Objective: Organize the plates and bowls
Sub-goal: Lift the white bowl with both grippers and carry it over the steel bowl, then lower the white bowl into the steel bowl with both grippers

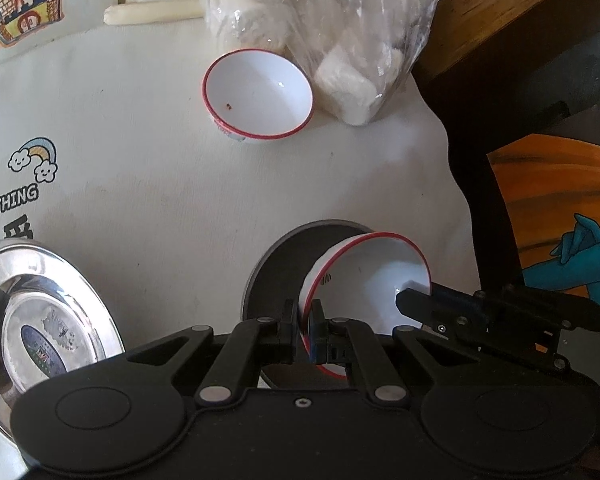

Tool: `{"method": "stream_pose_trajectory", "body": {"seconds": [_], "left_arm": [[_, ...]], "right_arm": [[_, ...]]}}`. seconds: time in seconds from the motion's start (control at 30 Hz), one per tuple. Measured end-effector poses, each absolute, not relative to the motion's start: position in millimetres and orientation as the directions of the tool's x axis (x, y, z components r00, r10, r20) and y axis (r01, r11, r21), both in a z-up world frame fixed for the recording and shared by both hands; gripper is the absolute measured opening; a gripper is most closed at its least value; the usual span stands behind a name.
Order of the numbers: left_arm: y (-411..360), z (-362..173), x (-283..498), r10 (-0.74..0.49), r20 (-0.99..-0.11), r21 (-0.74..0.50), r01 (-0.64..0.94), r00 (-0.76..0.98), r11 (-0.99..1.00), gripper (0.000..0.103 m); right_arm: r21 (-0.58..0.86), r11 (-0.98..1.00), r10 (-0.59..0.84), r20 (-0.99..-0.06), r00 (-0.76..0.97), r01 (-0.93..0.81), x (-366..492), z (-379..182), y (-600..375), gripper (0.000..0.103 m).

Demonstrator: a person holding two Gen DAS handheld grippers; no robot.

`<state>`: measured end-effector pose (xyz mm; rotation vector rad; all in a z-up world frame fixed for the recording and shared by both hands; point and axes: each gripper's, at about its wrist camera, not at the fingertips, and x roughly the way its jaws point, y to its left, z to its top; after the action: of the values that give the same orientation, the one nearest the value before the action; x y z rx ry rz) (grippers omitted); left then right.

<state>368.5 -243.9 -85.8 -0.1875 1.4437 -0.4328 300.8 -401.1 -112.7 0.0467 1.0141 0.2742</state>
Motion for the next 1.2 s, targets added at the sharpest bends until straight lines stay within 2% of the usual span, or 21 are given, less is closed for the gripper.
{"method": "stream_pose_trajectory", "body": {"seconds": [1.2], "left_arm": [[-252,-111,370,-0.324,-0.946,-0.319,0.172,-0.001,0.932,0.004]], "right_arm": [[0.176,0.959,0.256,-0.872,0.417,-0.222,307,-134,-390,0.008]]}}
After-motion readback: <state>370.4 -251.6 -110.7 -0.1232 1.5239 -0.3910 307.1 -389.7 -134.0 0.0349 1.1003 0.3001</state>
